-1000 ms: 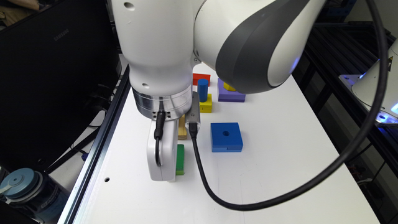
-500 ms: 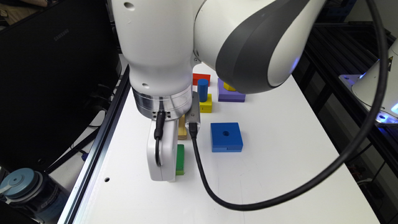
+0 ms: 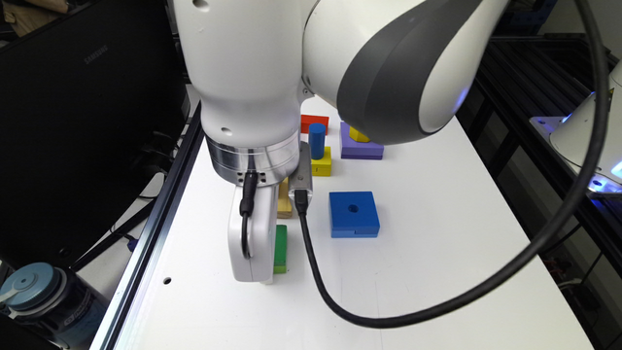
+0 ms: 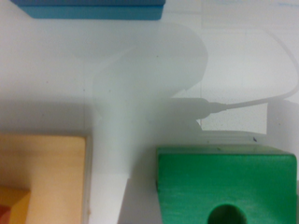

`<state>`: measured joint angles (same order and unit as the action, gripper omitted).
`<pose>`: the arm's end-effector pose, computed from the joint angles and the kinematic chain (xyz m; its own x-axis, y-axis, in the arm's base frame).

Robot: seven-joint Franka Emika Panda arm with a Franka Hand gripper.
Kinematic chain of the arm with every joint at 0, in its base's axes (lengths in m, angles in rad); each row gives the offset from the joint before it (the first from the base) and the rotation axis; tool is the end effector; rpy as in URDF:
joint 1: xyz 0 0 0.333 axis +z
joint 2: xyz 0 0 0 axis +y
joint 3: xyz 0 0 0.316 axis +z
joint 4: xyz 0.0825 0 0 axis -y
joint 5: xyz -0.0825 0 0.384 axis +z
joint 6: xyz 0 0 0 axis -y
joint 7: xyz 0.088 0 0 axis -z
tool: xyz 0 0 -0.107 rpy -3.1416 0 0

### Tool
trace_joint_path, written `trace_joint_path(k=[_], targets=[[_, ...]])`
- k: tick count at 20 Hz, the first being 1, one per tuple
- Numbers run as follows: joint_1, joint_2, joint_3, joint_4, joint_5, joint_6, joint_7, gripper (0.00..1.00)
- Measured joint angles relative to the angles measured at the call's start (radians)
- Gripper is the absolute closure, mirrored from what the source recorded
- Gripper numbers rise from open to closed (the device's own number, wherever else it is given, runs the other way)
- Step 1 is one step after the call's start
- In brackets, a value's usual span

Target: Pick up green block.

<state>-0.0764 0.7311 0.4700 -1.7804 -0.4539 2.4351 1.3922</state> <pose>0.6155 0.2291 0.1821 0.7240 -0.6898 -0.0004 -0.6894 -0.7235 -0.0361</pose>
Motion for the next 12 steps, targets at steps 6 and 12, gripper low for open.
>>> trace_joint_path(k=[6,12], targets=[[-0.006,-0.027,0.01,-0.007,0.0041,-0.018,0.0,1.0],[-0.021,-0.061,0.033,-0.008,0.0137,-0.047,-0.002,1.0]])
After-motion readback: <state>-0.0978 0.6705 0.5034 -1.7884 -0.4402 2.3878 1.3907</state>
